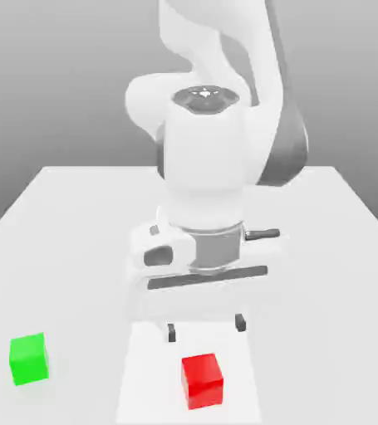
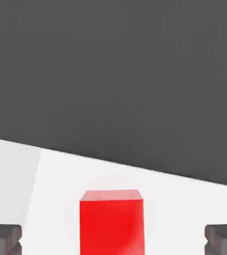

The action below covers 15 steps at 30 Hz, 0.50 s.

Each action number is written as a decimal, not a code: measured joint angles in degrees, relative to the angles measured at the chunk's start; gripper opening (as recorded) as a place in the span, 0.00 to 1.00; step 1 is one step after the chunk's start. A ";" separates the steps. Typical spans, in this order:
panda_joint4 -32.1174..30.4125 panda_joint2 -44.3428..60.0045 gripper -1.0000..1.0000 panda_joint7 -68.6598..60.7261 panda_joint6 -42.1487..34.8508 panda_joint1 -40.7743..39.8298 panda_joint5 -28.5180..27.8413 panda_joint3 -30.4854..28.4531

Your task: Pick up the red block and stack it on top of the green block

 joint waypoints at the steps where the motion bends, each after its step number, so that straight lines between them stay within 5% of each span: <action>1: 0.13 2.07 0.50 -0.13 1.58 -0.01 0.05 0.05; 4: 0.92 8.30 0.50 -0.69 6.72 -0.49 0.70 0.67; 5: 1.13 9.80 0.00 -0.84 7.98 -0.64 0.89 0.86; 15: 0.38 4.90 0.00 -0.24 3.81 -0.49 0.06 0.56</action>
